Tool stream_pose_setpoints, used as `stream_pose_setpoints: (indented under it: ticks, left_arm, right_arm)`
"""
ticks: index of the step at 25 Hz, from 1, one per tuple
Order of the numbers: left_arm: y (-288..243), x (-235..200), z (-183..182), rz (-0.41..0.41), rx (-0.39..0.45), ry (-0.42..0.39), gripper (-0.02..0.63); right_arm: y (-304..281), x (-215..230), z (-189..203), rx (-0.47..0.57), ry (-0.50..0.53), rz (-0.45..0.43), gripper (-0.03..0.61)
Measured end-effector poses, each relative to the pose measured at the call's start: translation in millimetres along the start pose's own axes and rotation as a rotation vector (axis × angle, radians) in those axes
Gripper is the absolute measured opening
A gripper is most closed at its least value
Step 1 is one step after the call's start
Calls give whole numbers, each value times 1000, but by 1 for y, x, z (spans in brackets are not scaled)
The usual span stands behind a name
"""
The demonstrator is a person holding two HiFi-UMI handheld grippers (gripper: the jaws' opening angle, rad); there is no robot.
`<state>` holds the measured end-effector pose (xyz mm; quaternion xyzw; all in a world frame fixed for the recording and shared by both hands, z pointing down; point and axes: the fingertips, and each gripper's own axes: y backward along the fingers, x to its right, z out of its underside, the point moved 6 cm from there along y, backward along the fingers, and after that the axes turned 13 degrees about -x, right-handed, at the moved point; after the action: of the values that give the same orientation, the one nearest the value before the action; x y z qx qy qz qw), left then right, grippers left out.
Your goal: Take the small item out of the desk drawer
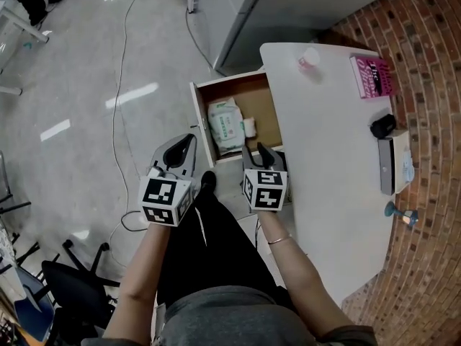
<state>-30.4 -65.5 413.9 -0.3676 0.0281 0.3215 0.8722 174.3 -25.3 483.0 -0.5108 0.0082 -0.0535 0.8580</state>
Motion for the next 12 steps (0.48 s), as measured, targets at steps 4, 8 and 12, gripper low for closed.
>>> stream_pose_setpoints:
  ticks: [4,8,12]
  left_arm:
    - [-20,-13,-1,51,-32,-12,23]
    - [-36,-31,1,95,-67,-18,23]
    - [-51,-48,0,123,-85,-28,23]
  right_arm:
    - [-27,6,-3,-65,10,48,155]
    - [-53,7,-4,-119,-5,89,153]
    - [-77,8,-6,-165,-23,126,153]
